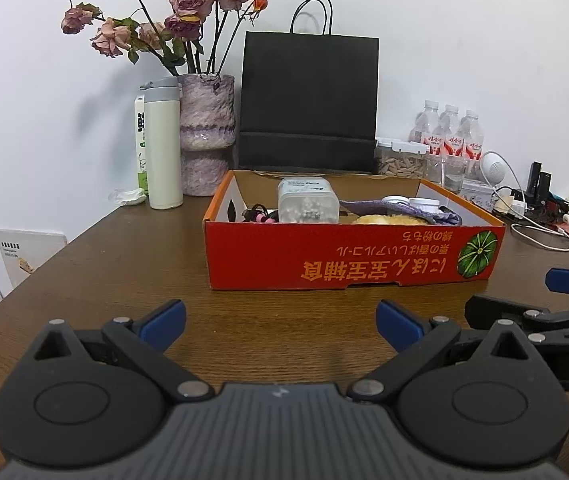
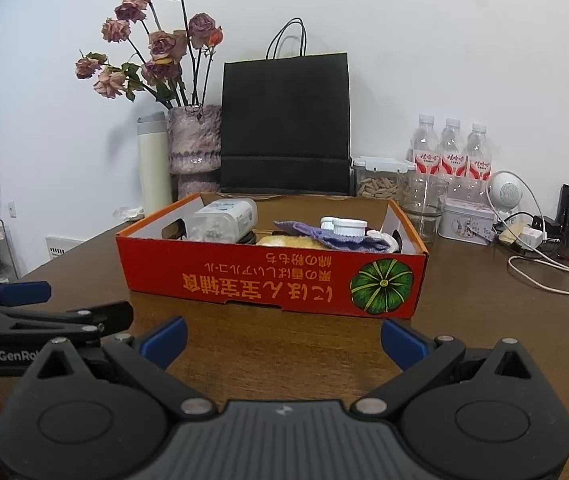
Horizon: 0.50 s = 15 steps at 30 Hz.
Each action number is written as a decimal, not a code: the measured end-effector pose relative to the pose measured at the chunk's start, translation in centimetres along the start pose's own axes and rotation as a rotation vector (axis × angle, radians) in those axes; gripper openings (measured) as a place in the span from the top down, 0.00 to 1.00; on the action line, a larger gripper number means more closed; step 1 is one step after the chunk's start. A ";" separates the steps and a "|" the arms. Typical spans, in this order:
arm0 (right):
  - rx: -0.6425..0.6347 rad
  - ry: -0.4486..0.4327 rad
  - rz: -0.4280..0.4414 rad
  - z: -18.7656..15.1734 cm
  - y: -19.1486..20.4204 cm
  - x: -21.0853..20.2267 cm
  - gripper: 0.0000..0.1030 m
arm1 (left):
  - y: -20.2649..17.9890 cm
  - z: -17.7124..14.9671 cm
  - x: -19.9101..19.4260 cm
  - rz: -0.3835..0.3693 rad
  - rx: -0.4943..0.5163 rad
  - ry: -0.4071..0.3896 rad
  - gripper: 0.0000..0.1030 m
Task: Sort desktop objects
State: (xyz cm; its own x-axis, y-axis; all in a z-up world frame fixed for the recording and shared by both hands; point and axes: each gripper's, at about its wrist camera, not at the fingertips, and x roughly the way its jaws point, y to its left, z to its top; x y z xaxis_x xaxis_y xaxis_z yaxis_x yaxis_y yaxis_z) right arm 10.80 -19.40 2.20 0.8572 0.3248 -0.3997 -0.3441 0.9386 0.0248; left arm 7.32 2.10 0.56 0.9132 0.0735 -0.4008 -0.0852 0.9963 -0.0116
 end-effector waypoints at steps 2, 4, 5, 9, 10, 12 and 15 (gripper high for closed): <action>0.000 0.005 -0.001 -0.1 0.0 0.1 0.00 | 0.0 0.0 0.0 0.003 -0.001 0.003 0.00; -0.002 0.009 -0.002 -0.1 0.0 0.2 0.00 | 0.0 0.0 0.0 0.007 0.001 0.002 0.00; -0.003 0.010 -0.002 -0.1 0.0 0.2 0.00 | -0.1 0.0 0.0 0.008 0.003 0.003 0.00; -0.004 0.010 -0.003 -0.2 0.0 0.2 0.00 | -0.1 0.0 0.0 0.008 0.000 0.006 0.00; -0.004 0.010 -0.003 -0.2 -0.1 0.2 0.00 | -0.1 0.0 0.1 0.008 0.001 0.007 0.00; -0.004 0.013 -0.004 -0.2 -0.1 0.3 0.00 | -0.1 0.0 0.1 0.009 0.001 0.010 0.00; -0.004 0.013 -0.005 -0.2 -0.1 0.3 0.00 | -0.1 0.0 0.1 0.009 0.001 0.010 0.00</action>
State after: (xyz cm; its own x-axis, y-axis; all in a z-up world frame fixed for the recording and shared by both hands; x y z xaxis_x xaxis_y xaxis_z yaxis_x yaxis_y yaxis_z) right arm 10.95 -19.40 1.90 0.8539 0.3189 -0.4113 -0.3416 0.9397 0.0196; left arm 7.40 2.02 0.51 0.9084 0.0823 -0.4099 -0.0932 0.9956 -0.0065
